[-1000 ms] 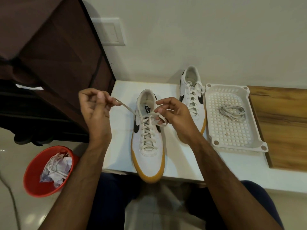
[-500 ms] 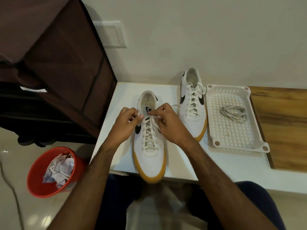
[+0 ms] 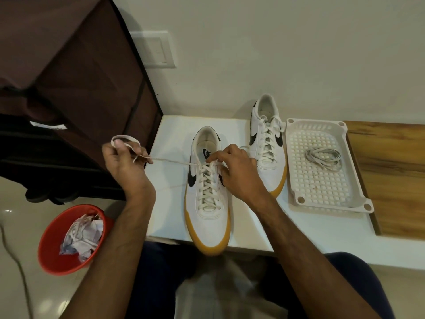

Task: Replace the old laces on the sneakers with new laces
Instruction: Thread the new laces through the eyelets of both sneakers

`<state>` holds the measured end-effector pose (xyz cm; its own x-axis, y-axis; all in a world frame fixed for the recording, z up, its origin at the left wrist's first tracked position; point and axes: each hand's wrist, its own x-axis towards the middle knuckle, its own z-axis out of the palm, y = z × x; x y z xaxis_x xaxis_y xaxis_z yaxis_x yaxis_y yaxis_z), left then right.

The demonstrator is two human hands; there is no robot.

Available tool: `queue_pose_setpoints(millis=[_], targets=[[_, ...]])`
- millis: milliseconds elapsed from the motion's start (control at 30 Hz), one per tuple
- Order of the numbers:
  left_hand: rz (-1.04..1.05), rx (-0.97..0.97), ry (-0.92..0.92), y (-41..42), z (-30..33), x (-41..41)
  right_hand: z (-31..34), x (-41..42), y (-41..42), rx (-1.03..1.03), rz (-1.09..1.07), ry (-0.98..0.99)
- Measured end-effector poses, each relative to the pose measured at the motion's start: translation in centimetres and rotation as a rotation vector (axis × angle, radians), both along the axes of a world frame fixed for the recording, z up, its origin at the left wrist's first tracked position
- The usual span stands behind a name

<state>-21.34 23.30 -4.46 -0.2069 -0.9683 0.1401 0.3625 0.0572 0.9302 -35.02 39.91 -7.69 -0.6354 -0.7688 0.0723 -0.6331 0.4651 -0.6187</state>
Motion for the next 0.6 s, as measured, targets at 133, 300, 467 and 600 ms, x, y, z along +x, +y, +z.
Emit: queue_pose_setpoints(millis=[133,300,467,600], targets=[[-0.182,-0.261,-0.628,0.0,-1.8,-0.5,-0.3,-0.3,0.2,-0.033,-0.014,0.008],[-0.439,-0.476,-0.973,0.3,-2.9,-0.7,-0.2,-0.5,0.5,-0.131,0.02,-0.133],[-0.572,-0.903,-1.245,0.9,-2.5,-1.2,0.6,-1.1,0.9,-0.083,0.018,-0.321],[-0.692,-0.852,-1.22,1.1,-2.9,-0.9,1.7,-0.9,1.2,-0.005,-0.044,-0.325]])
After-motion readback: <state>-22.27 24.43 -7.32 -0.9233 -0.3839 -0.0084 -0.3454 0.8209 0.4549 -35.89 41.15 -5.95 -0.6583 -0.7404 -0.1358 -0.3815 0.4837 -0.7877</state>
